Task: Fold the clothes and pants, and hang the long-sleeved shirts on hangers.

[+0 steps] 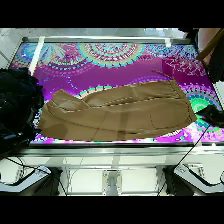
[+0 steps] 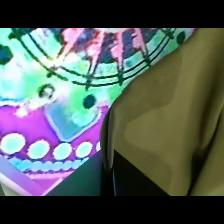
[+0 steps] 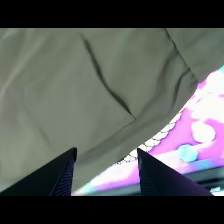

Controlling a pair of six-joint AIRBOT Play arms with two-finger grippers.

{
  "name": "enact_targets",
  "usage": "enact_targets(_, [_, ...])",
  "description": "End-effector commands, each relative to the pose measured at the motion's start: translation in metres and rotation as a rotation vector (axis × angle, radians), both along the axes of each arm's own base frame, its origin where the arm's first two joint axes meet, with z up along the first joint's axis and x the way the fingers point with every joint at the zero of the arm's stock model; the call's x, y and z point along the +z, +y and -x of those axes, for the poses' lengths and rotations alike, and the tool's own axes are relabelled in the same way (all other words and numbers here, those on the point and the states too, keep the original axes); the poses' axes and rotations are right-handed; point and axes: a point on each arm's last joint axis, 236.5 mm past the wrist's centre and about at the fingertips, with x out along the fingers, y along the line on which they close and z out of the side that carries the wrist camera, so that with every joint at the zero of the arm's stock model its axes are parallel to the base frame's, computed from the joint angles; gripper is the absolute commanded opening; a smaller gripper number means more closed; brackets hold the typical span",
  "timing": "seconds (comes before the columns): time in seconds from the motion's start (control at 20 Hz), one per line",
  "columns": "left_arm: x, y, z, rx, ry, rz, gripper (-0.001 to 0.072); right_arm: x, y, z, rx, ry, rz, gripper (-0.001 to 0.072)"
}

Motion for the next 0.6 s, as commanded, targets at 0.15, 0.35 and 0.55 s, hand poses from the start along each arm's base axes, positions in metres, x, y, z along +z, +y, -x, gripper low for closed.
enact_targets(0.15, [0.025,0.008,-0.006,0.000,-0.062,-0.082,0.0012,-0.071,-0.027,0.024,-0.266,0.032,-0.048,0.0450])
enact_targets(0.35, [0.019,0.009,0.004,-0.039,-0.019,-0.112,0.0012,-0.088,-0.034,0.015,-0.299,0.030,-0.069,0.0450])
enact_targets(0.55, [0.015,0.010,0.010,-0.051,0.010,-0.121,0.0012,-0.105,-0.022,-0.014,-0.280,-0.021,-0.137,0.0450])
